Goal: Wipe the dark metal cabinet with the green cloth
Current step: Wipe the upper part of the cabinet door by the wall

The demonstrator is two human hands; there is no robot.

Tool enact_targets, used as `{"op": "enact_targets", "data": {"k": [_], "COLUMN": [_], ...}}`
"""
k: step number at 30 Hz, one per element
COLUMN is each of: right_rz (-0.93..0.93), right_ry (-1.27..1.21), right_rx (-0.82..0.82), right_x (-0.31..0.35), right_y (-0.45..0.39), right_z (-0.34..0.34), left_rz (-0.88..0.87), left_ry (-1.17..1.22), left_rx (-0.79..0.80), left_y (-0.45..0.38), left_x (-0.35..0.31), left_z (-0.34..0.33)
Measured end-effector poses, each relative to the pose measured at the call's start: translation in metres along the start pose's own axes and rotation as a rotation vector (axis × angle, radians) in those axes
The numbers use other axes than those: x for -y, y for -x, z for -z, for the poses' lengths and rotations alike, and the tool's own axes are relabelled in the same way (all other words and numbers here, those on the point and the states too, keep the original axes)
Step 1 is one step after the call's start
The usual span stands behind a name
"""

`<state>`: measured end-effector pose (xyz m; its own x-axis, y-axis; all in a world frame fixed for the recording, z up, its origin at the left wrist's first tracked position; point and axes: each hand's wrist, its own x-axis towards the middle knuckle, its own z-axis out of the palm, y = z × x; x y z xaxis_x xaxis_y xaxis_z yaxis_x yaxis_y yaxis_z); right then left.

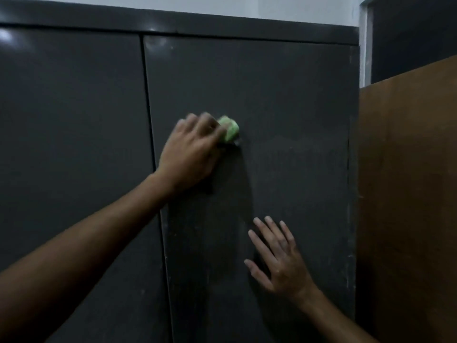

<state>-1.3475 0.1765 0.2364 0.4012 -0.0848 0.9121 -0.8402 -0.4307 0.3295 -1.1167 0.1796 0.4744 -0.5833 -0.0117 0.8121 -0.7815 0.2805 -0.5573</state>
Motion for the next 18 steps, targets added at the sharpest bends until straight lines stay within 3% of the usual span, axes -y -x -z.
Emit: {"op": "enact_targets", "data": {"k": [1,3,6,8,10,12,13,14,18], "right_rz": [0.001,0.017,0.049,0.065,0.070,0.060,0.055,0.058,0.062], "right_ry": [0.003,0.009,0.035,0.040,0.037,0.037,0.037,0.033,-0.010], "right_rx": [-0.002,0.013,0.046,0.043,0.014,-0.009,-0.014,-0.016,-0.021], "right_x": [-0.006,-0.016,-0.028,-0.031,-0.032,-0.033,-0.032,-0.032,-0.035], "right_y": [0.003,0.007,0.011,0.013,0.014,0.016,0.017,0.018,0.018], "right_z": [0.002,0.004,0.002,-0.005,-0.011,-0.017,-0.019,-0.020,-0.020], "left_rz": [0.138,0.120,-0.368,-0.524,-0.329,0.044,0.147,0.142,-0.498], "left_ry": [0.002,0.015,0.078,0.039,0.060,0.039,0.033,0.035,0.121], "left_rx": [-0.025,-0.005,0.173,0.218,0.127,-0.010,-0.027,-0.025,0.215], "left_y": [-0.004,-0.002,0.013,0.007,-0.012,-0.028,-0.029,-0.025,0.005], "left_x": [-0.002,-0.016,-0.035,-0.024,-0.007,0.003,-0.002,-0.012,-0.056], "left_z": [0.002,-0.001,-0.005,-0.002,0.000,0.004,0.002,-0.003,-0.013]}}
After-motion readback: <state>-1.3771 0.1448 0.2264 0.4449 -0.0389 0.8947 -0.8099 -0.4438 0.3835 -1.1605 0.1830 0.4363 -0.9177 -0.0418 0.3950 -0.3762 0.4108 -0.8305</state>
